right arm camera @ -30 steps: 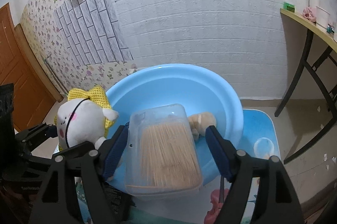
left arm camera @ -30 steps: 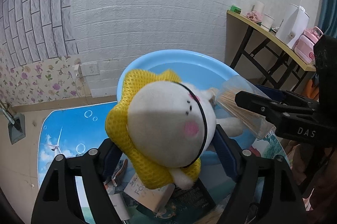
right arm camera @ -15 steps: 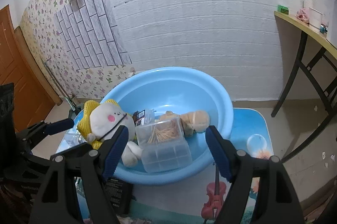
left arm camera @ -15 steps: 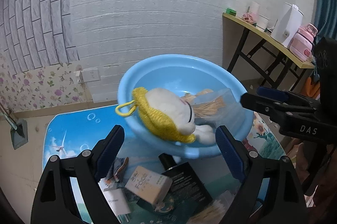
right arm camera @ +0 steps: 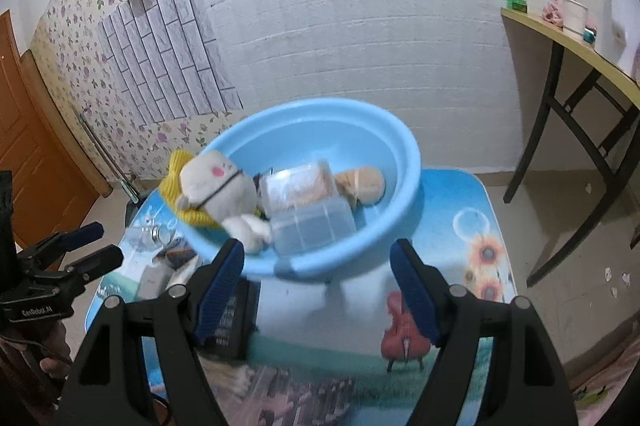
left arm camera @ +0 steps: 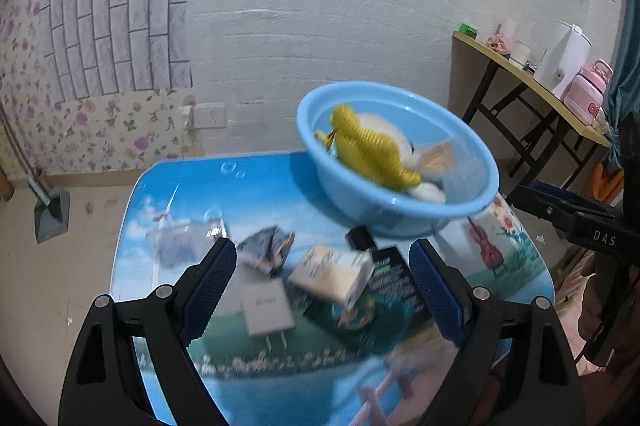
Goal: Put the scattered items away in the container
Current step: 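Open both tools and withdraw them from the basin toward the table, then grasp the white charger with the left tool while the right tool grasps the cotton-swab bag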
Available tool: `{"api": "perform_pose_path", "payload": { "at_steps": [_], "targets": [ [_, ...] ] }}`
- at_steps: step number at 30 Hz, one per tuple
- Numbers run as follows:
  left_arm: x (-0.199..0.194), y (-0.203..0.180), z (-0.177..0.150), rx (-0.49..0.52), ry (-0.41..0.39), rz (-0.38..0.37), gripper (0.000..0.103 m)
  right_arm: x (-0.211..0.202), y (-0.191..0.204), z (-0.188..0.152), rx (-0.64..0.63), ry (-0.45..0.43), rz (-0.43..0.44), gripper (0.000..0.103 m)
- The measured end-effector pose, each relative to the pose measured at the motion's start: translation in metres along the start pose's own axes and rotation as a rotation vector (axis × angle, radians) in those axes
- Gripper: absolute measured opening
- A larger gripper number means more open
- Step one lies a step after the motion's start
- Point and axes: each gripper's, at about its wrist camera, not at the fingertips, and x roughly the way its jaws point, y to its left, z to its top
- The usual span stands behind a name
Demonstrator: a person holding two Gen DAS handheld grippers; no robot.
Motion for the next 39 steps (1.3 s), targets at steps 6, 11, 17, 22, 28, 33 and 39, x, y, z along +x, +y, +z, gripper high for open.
{"api": "perform_pose_path", "payload": {
  "at_steps": [6,11,17,22,28,33,39],
  "targets": [
    [-0.009,0.002,-0.025,0.008,0.019,-0.004,0.088,0.0,0.012,-0.029,-0.014,0.058,-0.001,0.076],
    [-0.012,0.005,-0.04,0.008,0.039,-0.004,0.088,0.002,0.024,-0.052,-0.04,0.098,0.013,0.076],
    [-0.014,0.021,-0.053,-0.037,0.049,0.009,0.088,0.004,0.037,-0.064,-0.071,0.141,0.046,0.076],
    [-0.011,0.03,-0.064,-0.066,0.077,0.0,0.088,0.008,0.048,-0.074,-0.104,0.177,0.085,0.076],
    [-0.008,0.034,-0.074,-0.07,0.097,-0.005,0.088,0.021,0.058,-0.092,-0.127,0.251,0.122,0.076],
    [-0.008,0.037,-0.071,-0.071,0.089,-0.003,0.088,0.031,0.063,-0.096,-0.132,0.297,0.133,0.076],
    [-0.007,0.037,-0.071,-0.065,0.096,0.002,0.088,0.046,0.066,-0.105,-0.155,0.36,0.114,0.076]
  ]
}}
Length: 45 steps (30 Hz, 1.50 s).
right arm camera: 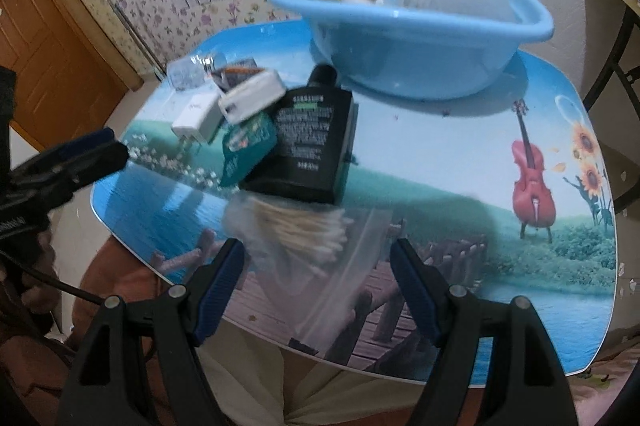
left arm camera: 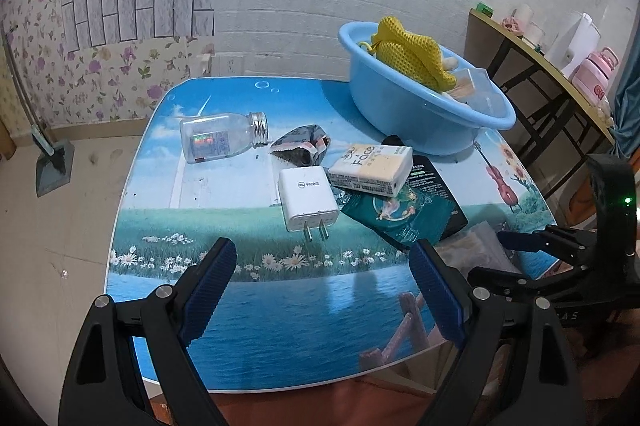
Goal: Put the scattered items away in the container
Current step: 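Grasp the white charger with the left tool while the right tool grasps the cotton-swab bag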
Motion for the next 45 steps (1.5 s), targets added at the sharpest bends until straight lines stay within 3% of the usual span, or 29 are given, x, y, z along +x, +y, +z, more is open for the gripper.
{"api": "perform_pose_path", "payload": {
  "at_steps": [3,7,8,16,27,32,34,37,41,45],
  "targets": [
    [-0.001,0.001,0.0,-0.004,-0.003,0.006,0.088,0.001,-0.003,-0.002,0.007,0.005,0.004,0.071],
    [-0.002,0.0,0.003,-0.01,-0.009,0.008,0.088,-0.005,-0.007,0.0,0.005,-0.013,0.014,0.037],
    [-0.002,-0.001,0.003,-0.006,-0.011,0.01,0.088,-0.006,-0.009,0.0,0.007,-0.016,0.022,0.035],
    [0.006,-0.009,0.005,0.006,0.004,0.012,0.088,-0.022,-0.042,-0.002,0.095,-0.051,0.012,0.028],
    [0.029,-0.017,0.017,0.039,0.04,0.04,0.088,-0.036,-0.078,0.005,0.165,-0.128,-0.09,0.028],
    [0.045,-0.012,0.022,0.02,0.069,0.052,0.084,-0.028,-0.084,0.006,0.185,-0.103,-0.081,0.038],
    [0.051,-0.009,0.024,0.015,0.079,0.058,0.082,-0.028,-0.087,0.006,0.209,-0.113,-0.067,0.052],
    [0.06,-0.007,0.028,0.012,0.096,0.059,0.077,-0.029,-0.089,0.008,0.262,-0.11,0.002,0.063],
    [0.068,-0.006,0.029,0.012,0.108,0.056,0.073,-0.026,-0.08,0.012,0.205,-0.092,-0.032,0.072],
    [0.074,-0.006,0.029,0.013,0.121,0.053,0.066,-0.015,-0.078,0.011,0.202,-0.029,-0.032,0.095]
  ]
}}
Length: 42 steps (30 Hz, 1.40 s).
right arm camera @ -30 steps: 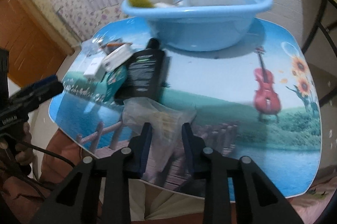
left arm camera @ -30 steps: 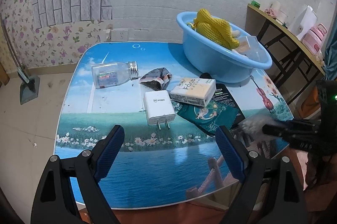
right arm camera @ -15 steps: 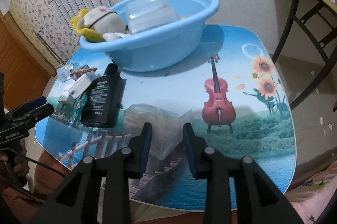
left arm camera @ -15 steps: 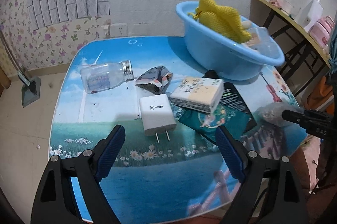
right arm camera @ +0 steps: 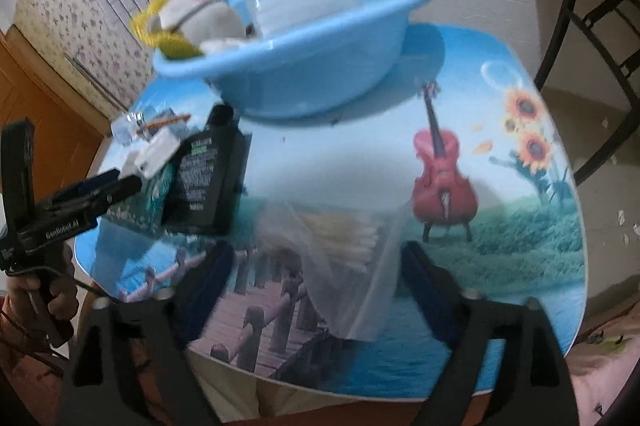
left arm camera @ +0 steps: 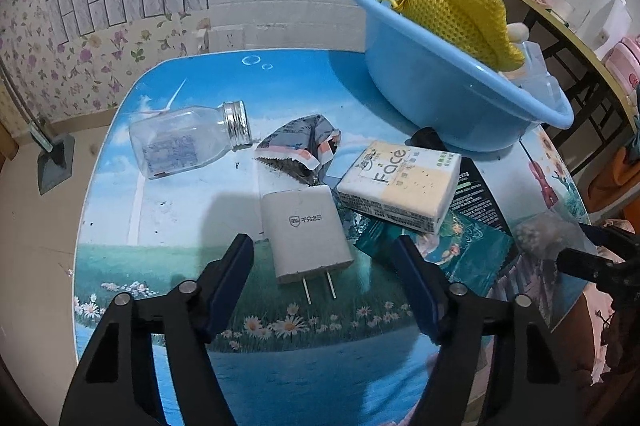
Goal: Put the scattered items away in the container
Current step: 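Grasp the white charger with the left tool while the right tool grasps the cotton-swab bag, then lift the charger with the left tool while the right tool lifts the swab bag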
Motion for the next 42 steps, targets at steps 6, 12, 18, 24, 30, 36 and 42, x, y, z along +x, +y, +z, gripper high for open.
{"api": "perform_pose_path", "payload": {
  "at_steps": [6,12,18,24,30,36,42],
  "targets": [
    [0.005,0.006,-0.001,-0.009,0.013,0.002,0.043,0.006,0.0,0.003,0.024,-0.014,-0.05,0.096],
    [0.001,0.012,-0.004,-0.016,0.0,0.001,0.042,0.017,0.008,0.008,0.027,0.008,-0.093,0.096],
    [-0.008,0.019,-0.007,-0.04,-0.022,-0.015,0.042,0.028,0.013,0.005,0.008,0.051,-0.165,0.095],
    [-0.019,0.018,-0.004,-0.034,-0.057,-0.007,0.042,0.019,0.012,0.005,0.007,0.021,-0.137,0.066],
    [-0.031,0.012,-0.005,-0.015,-0.086,-0.006,0.041,0.002,0.016,0.005,-0.012,-0.041,-0.104,0.065],
    [-0.041,0.009,-0.007,-0.006,-0.102,-0.001,0.041,-0.008,0.019,0.008,-0.015,-0.072,-0.082,0.064],
    [-0.065,0.002,-0.004,0.001,-0.158,-0.003,0.041,-0.019,0.022,0.009,-0.011,-0.115,-0.056,0.064]
  ]
}}
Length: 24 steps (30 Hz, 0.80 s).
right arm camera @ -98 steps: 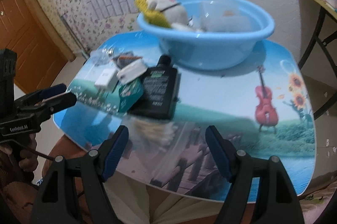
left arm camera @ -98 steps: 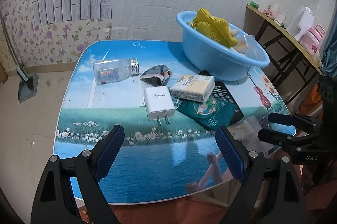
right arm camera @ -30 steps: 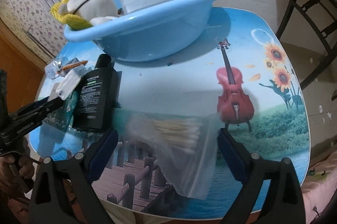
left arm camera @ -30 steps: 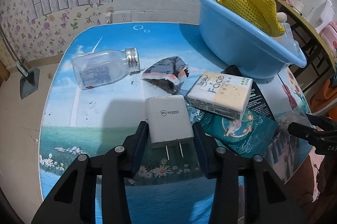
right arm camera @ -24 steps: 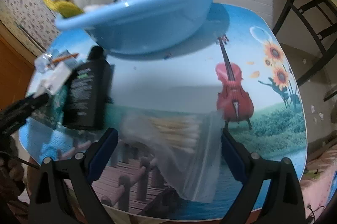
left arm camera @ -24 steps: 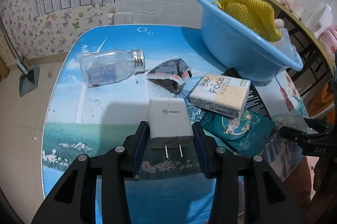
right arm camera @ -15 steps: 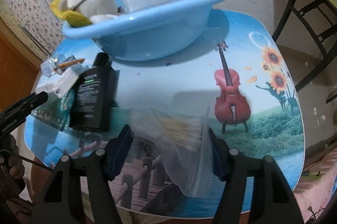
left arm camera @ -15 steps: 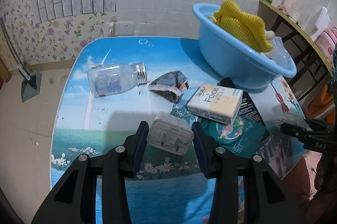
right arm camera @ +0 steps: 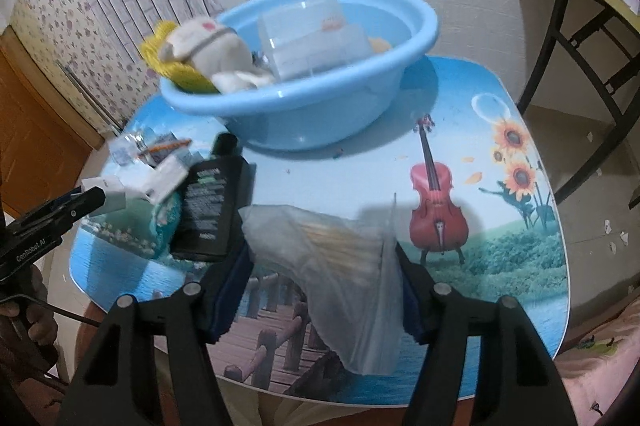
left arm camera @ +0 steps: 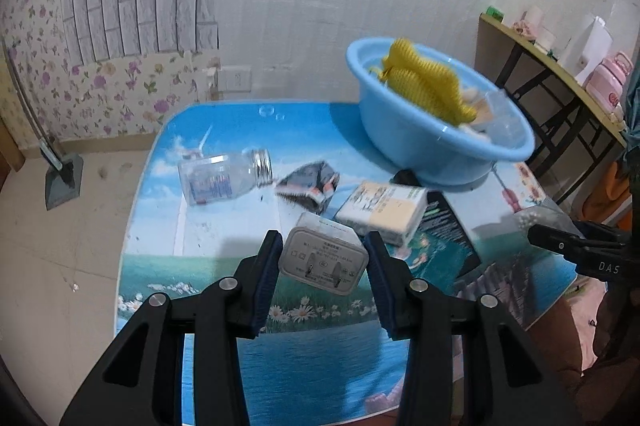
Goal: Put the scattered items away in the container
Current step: 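Lift the charger with the left tool while the right tool lifts the swab bag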
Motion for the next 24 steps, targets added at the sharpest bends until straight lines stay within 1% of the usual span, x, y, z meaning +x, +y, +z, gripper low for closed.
{"api": "perform_pose_path", "payload": {
  "at_steps": [4,9,13,20,24],
  "targets": [
    [-0.018,-0.01,0.012,0.02,-0.051,-0.008,0.041,-0.016,0.0,0.007,-0.01,-0.054,0.018,0.064],
    [-0.036,-0.02,0.029,0.016,-0.105,-0.067,0.041,-0.034,-0.003,0.015,-0.004,-0.102,0.04,0.064],
    [-0.043,-0.035,0.043,0.056,-0.14,-0.072,0.041,-0.042,-0.004,0.021,-0.003,-0.133,0.05,0.064],
    [-0.037,-0.061,0.075,0.123,-0.166,-0.105,0.041,-0.044,-0.006,0.036,-0.005,-0.16,0.06,0.064],
    [-0.023,-0.08,0.096,0.162,-0.176,-0.136,0.041,-0.043,-0.006,0.052,-0.023,-0.175,0.056,0.064]
  ]
}}
